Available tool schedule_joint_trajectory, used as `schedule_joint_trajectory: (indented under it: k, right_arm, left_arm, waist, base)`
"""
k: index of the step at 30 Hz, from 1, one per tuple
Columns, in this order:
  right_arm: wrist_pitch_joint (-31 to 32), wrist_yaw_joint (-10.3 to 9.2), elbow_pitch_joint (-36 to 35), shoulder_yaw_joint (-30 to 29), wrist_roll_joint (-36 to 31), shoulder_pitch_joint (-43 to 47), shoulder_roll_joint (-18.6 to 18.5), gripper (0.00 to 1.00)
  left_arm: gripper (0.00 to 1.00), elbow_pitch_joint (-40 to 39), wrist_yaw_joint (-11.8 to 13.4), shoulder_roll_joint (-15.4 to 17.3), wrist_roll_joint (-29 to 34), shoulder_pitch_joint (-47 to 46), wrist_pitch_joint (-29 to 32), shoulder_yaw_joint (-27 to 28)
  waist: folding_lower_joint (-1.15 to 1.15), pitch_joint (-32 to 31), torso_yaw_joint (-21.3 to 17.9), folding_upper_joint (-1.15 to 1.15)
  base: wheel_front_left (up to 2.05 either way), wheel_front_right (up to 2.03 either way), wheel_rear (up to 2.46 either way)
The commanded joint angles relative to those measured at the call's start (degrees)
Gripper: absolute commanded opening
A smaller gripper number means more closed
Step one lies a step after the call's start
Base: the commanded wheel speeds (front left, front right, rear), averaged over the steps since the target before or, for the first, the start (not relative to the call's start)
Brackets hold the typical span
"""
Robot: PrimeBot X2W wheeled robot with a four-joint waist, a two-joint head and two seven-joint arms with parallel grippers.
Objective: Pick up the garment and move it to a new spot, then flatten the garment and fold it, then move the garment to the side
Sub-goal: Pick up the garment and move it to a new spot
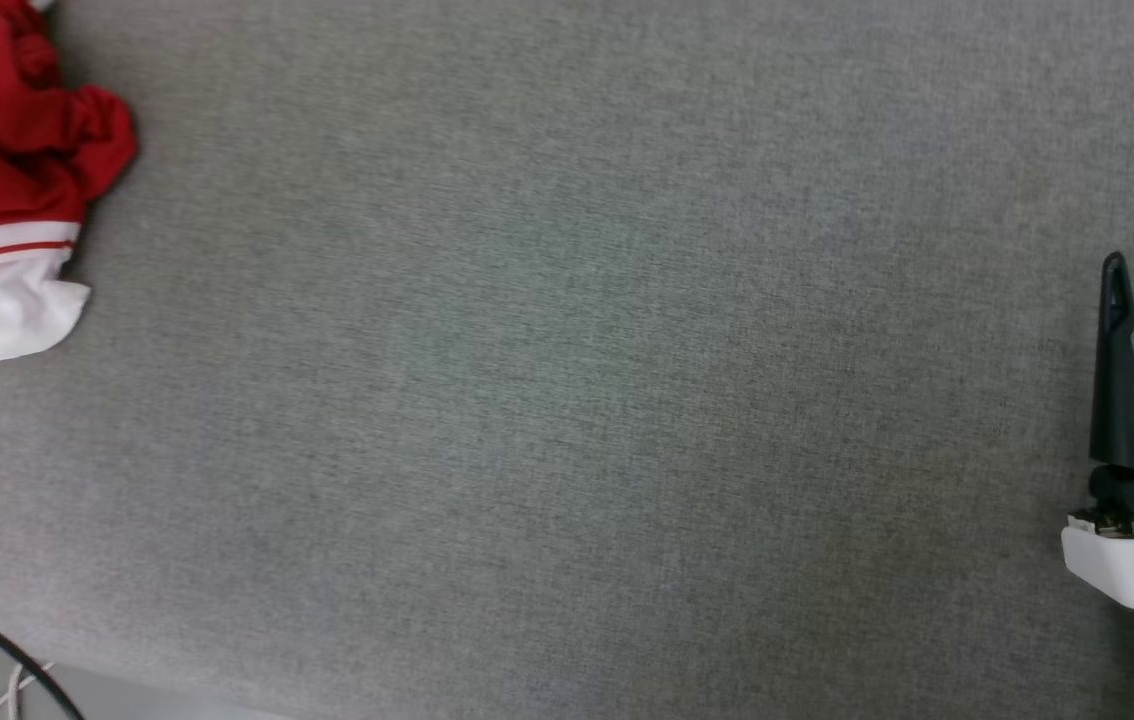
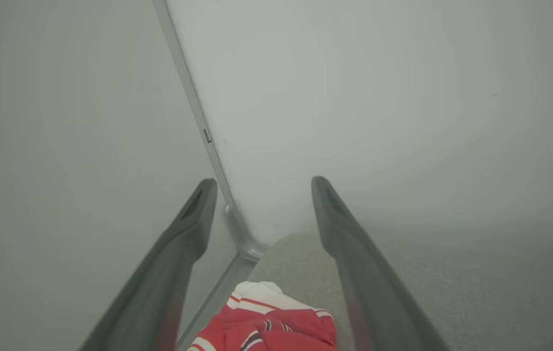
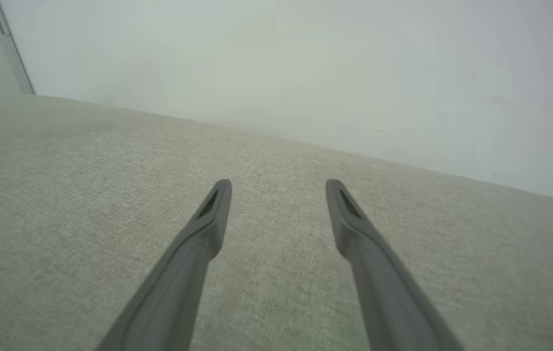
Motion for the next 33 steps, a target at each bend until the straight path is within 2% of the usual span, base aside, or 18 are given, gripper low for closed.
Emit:
schedule_joint_trajectory:
  k: [1, 9, 15, 21, 25, 26, 27, 28, 33]
  right_arm:
    - [-0.1, -0.02, -0.8, -0.1, -0.2, -0.9, -0.5, 1.0]
    - [-0.1, -0.02, -3.5, -0.4, -0.9, -1.2, -1.7, 1.0]
    - [-0.1, -0.02, -4.7, -1.0, -1.1, -0.7, -2.5, 1.0]
    - [0.0, -0.02, -4.4, -1.2, -1.3, 0.1, -2.9, 1.0]
    - [0.0, -0.02, -4.2, -0.9, -1.5, -0.1, -3.1, 1.0]
    - [0.0, -0.02, -4.1, -0.9, -1.5, 0.0, -3.1, 1.0]
    - [0.0, -0.02, -4.1, -0.9, -1.5, 0.0, -3.1, 1.0]
    - [0.0, -0.02, -4.0, -0.8, -1.4, 0.1, -3.2, 1.0]
    - [0.0, -0.01, -3.5, 0.2, -0.9, -0.4, -2.6, 1.0]
  left_arm:
    - [1.0, 1.0, 0.0, 1.9, -2.5, -1.0, 2.4, -1.9]
    - [1.0, 3.7, 0.0, 12.2, -19.8, 0.0, 25.0, -15.9]
    - [1.0, 4.2, 0.0, 16.9, -31.5, 2.4, 39.9, -23.3]
    - [1.0, 6.4, 0.0, 15.1, -37.7, 4.6, 47.4, -28.4]
    - [1.0, 8.7, 0.0, 13.3, -37.9, 4.9, 48.0, -32.0]
    - [0.16, 9.0, -0.1, 13.2, -38.0, 4.7, 48.0, -32.7]
    - [0.16, 9.0, -0.1, 13.2, -38.0, 4.7, 48.0, -32.7]
    - [0.0, 8.9, -0.1, 13.3, -38.0, 4.4, 47.3, -33.2]
    - [0.0, 7.7, -0.1, 17.0, -37.4, 1.7, 43.3, -34.4]
  waist:
    - [-0.02, 1.8, -1.1, 0.0]
    - [-0.02, 4.8, -1.9, 0.0]
    - [-0.02, 7.0, -2.3, 0.0]
    - [-0.02, 8.2, -2.2, 0.0]
    - [-0.02, 8.3, -2.1, 0.0]
    - [-0.02, 8.1, -2.1, 0.0]
    - [-0.02, 8.1, -2.1, 0.0]
    - [-0.02, 7.9, -2.0, 0.0]
    - [-0.02, 5.2, -1.9, 0.0]
  base:
    - [0.0, 0.0, 0.0]
    - [0.0, 0.0, 0.0]
    - [0.0, 0.0, 0.0]
    - [0.0, 0.0, 0.0]
    - [0.0, 0.0, 0.0]
    - [0.0, 0.0, 0.0]
    - [0.0, 0.0, 0.0]
    - [0.0, 0.0, 0.0]
    - [0.0, 0.0, 0.0]
